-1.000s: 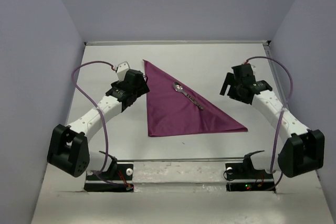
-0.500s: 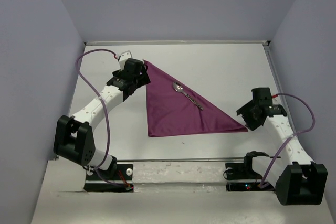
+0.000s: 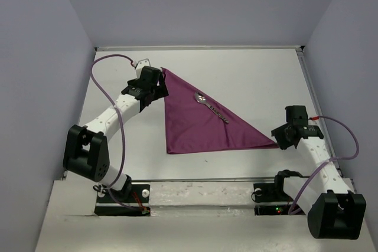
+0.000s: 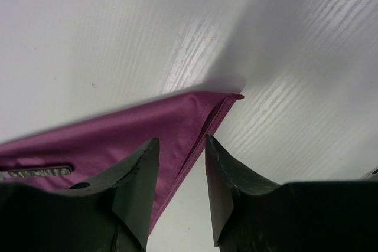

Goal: Fold the napkin, place the utensils inside, and roll it up
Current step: Fold the napkin at the center of the board.

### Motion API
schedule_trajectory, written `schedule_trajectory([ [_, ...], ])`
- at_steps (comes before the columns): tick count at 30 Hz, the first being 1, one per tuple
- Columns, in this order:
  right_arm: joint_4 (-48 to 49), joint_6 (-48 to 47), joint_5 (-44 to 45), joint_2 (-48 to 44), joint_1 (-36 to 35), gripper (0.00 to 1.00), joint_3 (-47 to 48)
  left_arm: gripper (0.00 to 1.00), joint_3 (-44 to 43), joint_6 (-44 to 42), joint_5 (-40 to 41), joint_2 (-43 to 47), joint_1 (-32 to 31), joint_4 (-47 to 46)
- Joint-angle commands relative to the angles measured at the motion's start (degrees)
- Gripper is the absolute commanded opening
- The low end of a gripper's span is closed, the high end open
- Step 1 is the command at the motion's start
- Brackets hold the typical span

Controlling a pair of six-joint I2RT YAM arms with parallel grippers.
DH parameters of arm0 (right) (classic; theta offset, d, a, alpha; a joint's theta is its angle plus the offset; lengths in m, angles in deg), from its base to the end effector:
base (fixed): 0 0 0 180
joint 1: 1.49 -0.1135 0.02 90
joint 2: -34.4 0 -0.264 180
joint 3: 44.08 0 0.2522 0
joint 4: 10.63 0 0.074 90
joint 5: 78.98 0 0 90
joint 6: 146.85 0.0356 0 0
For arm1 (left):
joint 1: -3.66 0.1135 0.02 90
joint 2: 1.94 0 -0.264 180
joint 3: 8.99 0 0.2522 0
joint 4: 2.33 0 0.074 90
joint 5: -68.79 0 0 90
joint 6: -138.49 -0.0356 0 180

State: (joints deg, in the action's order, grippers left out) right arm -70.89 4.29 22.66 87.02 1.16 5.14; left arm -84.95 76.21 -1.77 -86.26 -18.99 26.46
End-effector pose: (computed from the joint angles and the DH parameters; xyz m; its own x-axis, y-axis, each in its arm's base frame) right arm 0.1593 -0.0146 0.2108 -0.3141 0.8732 -0.3725 0.8491 0.4340 0.3013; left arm 0.3083 -0.1158 0.2746 -0.5484 -0.2464 -0.7991 -0.1545 0.9690 -0.1928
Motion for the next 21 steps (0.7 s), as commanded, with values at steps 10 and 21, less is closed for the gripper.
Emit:
schedule_trajectory([
  [10,2.99,1.08,3.92,1.43,0.33,0.65,-3.99,0.99,0.14,-1.97,-1.16,-1.03,0.95,-0.26],
  [21,10.1,-0.06,2.86,-0.75,0.33,0.65,-10.4,0.99,-0.03,-2.32,-0.9,-1.38,0.94,0.44],
])
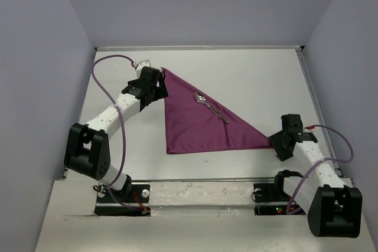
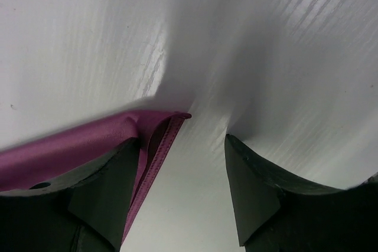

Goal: Fold the napkin, place the utensils inside, and roll it up
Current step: Fold the napkin at the center of the board.

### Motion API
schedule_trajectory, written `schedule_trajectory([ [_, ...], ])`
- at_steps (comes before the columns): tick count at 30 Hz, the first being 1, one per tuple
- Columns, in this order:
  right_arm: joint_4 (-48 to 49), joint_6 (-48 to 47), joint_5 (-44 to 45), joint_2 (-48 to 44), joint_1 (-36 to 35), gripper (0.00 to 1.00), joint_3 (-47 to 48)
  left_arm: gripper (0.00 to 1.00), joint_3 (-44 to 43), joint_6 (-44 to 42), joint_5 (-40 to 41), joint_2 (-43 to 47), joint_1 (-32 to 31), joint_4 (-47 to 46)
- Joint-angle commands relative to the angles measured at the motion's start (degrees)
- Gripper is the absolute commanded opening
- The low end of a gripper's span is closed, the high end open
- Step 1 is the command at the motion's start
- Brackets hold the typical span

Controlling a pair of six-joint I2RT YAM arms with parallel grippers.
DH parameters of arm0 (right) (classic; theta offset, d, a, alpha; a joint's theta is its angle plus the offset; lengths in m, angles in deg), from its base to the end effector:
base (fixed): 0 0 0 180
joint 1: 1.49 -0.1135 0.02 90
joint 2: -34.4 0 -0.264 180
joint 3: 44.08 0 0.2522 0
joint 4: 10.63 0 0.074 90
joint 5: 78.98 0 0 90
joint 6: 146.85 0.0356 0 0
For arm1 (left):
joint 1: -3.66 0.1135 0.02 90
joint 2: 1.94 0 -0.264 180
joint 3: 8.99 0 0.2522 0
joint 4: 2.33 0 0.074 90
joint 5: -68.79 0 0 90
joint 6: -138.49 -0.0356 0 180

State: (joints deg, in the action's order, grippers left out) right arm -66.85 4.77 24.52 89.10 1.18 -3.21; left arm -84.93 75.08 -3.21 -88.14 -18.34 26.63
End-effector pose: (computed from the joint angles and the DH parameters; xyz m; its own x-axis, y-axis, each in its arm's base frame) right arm 0.1488 -0.0153 0.1666 -0.3365 0.8721 -0.3552 0.8855 0.4214 0.1959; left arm 0.3140 -0.1150 0.2638 -0.5844 -0.2230 -0.7802 -0.1423 0.9748 -0.1720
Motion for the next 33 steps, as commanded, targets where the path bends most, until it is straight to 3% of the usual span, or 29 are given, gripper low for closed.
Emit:
schedule_trajectory([
  [1,6.42,-0.54,1.44,-3.36,0.31,0.65,-2.41,0.99,-0.05,-1.19,0.55,0.5,0.29,0.27],
  [22,13.62,-4.41,2.85,0.59,0.31,0.48,-3.29,0.99,0.65,-1.19,0.9,0.94,0.29,0.53],
  [33,18.19,-10.38,-2.77,-1.52,0.31,0.01,-4.0,0.99,-0.32,-1.72,3.53,1.55,0.29,1.59],
])
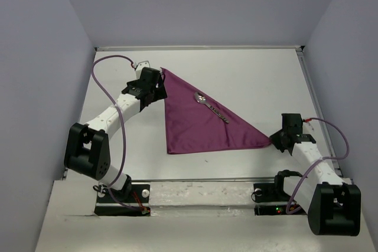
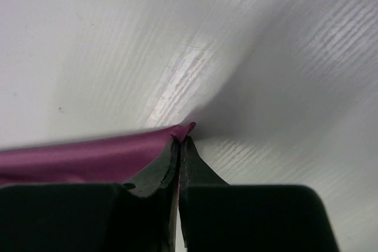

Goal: Fold the napkin, place the utensils inside, and roll it up
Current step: Fold the napkin at the center of the board.

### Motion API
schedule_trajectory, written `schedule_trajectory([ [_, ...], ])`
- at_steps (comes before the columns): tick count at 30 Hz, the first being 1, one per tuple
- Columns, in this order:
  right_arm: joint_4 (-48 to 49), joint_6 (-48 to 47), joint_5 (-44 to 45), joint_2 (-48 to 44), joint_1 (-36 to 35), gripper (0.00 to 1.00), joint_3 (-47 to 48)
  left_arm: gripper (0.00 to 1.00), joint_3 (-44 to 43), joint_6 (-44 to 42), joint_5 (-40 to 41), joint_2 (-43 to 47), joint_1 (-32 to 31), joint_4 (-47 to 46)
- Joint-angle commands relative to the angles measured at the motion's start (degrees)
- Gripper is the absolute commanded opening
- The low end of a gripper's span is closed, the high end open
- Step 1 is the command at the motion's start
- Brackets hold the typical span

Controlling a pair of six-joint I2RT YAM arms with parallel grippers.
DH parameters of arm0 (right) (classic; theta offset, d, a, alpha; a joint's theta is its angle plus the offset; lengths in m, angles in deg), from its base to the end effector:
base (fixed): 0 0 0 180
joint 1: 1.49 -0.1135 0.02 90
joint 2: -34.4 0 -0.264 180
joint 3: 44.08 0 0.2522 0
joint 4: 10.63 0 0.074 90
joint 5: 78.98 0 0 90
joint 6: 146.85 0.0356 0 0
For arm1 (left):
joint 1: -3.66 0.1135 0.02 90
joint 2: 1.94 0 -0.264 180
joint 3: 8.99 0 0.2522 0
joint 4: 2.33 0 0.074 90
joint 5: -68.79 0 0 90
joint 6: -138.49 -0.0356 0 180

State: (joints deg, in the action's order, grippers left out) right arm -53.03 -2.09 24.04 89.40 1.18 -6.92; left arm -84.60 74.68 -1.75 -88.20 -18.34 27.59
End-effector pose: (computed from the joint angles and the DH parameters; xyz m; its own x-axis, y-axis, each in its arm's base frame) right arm 0.1620 -0.0156 0.1581 -0.3721 0.8140 -0.4461 0.7989 0.5255 0.2926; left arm 0.3126 -0.1135 0.2604 -0.5934 -0.2091 -0.7773 -0.1597 0.9771 -0.1408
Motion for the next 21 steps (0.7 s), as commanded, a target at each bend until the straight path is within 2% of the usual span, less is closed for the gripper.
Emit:
schedule_trajectory([
  [1,4.21,-3.87,-3.16,-1.83,0.31,0.01,0.24,0.99,-0.56,-1.41,1.98,1.62,0.38,0.54],
  [7,3.24,-5.81,-4.93,-2.44,-0.22,0.01,6.21,0.99,-1.17,-1.41,2.51,1.18,0.55,0.62],
  [10,3.68,-5.28,-5.11,-0.87,-3.72,0.01,10.17,0.99,-1.26,-1.15,2.77,1.27,0.82,0.97],
  [13,5.0,-3.35,-3.36,4.38,-9.78,0.01,14.9,0.99,-1.44,-0.62,2.51,1.44,1.52,1.15],
  [14,5.52,-1.95,-2.48,5.8,-13.71,0.01,16.31,0.99,-1.44,-0.45,2.07,1.36,1.87,1.24],
  [21,13.43,0.17,0.08,19.25,-23.24,0.01,27.13,0.99,-1.18,0.44,1.1,2.32,2.75,1.85],
])
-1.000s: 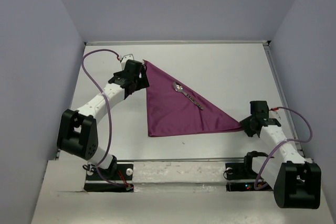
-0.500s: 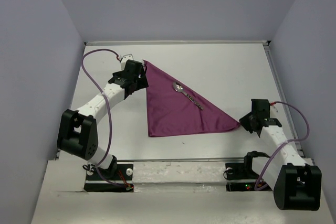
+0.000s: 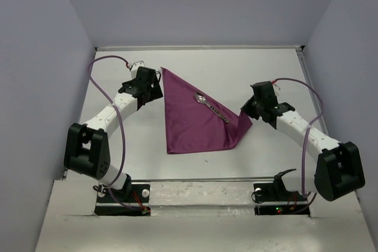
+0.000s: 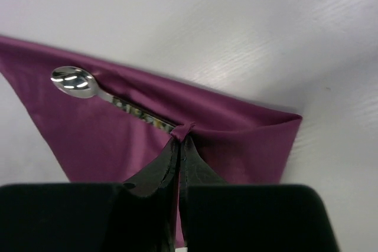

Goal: Fold the napkin, place the utensils inside, and roll it up
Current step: Fold the napkin at the center of the board.

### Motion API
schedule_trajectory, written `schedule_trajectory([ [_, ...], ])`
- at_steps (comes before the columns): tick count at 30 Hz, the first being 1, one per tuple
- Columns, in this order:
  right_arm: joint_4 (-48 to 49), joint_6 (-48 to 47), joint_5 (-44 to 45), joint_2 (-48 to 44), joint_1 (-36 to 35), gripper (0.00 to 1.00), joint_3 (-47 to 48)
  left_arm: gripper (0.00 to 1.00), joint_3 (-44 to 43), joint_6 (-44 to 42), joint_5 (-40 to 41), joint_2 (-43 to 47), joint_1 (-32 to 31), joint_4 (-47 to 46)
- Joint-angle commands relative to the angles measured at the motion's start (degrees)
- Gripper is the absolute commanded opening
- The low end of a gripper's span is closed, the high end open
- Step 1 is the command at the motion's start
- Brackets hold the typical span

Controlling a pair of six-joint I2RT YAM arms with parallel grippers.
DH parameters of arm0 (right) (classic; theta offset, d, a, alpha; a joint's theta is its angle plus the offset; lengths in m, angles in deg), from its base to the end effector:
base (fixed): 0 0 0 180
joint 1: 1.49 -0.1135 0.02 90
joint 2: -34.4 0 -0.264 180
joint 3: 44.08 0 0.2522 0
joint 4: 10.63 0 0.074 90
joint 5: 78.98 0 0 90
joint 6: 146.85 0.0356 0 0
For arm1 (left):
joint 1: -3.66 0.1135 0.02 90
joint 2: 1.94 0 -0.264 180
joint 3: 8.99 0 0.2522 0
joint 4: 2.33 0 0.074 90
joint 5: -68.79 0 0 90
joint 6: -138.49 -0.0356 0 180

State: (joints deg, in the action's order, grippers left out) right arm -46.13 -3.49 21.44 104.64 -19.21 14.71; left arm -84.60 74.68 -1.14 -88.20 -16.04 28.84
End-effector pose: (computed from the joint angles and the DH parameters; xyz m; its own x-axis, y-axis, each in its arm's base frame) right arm 0.2423 0.0707 0.2322 -0.5612 0.6491 -0.5134 0.4501 0.7600 0.4689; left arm 0.3155 -0.1000 0.2587 -0.5968 -0.2266 -0.7697 -0.2090 0.9701 -0.1236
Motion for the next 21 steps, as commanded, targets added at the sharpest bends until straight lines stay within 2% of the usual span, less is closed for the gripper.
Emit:
schedule_trajectory([
  [1,8.1,1.39,2.16,5.51,-3.98,0.01,6.72,0.99,-1.17,0.44,0.4,2.58,0.54,0.61],
  [12,14.35,1.83,2.33,27.3,-10.67,0.01,23.68,0.99,-0.82,0.61,0.05,3.55,0.81,1.31],
  [21,14.97,-0.89,1.89,36.72,-12.26,0.01,33.18,0.99,-1.0,0.08,0.05,4.34,0.81,2.1],
])
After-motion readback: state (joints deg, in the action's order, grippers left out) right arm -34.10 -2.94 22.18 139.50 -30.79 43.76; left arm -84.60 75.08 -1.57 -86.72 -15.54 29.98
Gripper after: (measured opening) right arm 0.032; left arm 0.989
